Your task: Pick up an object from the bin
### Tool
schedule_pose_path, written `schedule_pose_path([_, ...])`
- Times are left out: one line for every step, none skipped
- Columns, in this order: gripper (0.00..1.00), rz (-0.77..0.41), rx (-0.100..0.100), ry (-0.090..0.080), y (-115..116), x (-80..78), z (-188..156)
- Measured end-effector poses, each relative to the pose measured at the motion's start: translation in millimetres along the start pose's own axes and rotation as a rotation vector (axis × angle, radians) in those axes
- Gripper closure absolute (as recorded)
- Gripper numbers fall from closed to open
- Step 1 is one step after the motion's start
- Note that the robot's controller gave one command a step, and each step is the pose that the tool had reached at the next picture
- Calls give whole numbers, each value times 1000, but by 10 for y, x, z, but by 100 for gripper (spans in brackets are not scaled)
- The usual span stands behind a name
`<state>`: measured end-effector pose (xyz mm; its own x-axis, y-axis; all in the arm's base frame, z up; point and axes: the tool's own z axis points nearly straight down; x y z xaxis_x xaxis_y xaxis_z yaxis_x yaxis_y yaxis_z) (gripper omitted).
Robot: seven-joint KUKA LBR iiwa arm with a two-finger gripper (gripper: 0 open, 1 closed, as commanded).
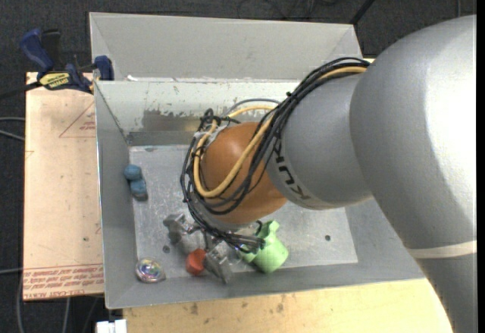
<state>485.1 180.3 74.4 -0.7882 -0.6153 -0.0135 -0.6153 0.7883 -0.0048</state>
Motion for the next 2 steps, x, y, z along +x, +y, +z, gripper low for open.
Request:
schedule_pose_path([100,4,-3,-4,11,-13,-19])
schedule_pose_path([100,-4,-2,2,63,-120,-1165])
